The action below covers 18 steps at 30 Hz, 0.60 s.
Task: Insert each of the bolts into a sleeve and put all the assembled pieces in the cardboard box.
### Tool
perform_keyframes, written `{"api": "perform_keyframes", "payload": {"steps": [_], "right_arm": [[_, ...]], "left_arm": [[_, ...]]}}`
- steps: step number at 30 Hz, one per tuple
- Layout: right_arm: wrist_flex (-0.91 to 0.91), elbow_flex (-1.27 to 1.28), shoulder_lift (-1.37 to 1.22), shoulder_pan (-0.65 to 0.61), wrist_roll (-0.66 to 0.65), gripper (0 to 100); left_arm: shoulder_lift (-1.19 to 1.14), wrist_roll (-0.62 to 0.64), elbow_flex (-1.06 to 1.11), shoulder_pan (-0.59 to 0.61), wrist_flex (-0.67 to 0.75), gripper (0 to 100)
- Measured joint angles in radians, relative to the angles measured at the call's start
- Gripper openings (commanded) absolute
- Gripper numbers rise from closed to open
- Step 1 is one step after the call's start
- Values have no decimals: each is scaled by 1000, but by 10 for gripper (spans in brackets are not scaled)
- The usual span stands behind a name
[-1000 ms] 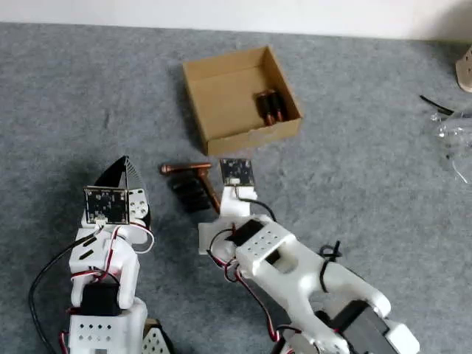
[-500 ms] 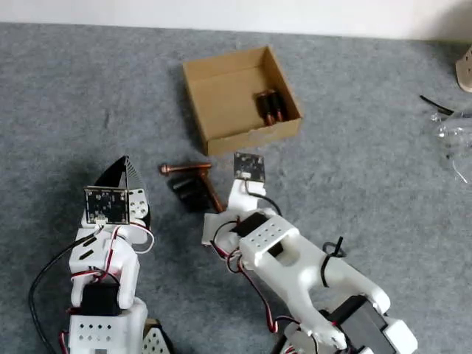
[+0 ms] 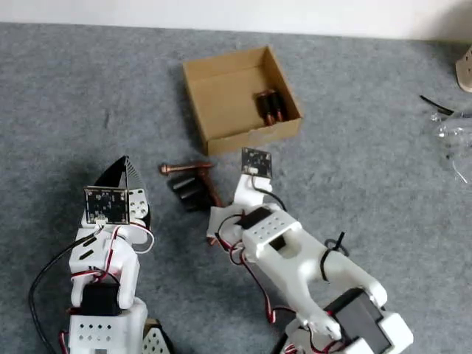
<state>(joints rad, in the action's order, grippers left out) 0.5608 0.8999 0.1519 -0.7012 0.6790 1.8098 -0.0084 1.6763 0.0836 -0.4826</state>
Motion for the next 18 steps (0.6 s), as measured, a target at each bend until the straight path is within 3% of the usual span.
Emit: {"api": "perform_keyframes", "payload": {"steps": [7, 10, 18], "right_arm": [[121, -141, -123, 6, 0, 98], [133, -155, -115, 21, 0, 3], [132, -155, -101, 44, 0, 4]], "left_arm": [[0, 0, 0, 0, 0, 11], [0, 0, 0, 0, 0, 11], [0, 0, 0, 0, 0, 11]]}}
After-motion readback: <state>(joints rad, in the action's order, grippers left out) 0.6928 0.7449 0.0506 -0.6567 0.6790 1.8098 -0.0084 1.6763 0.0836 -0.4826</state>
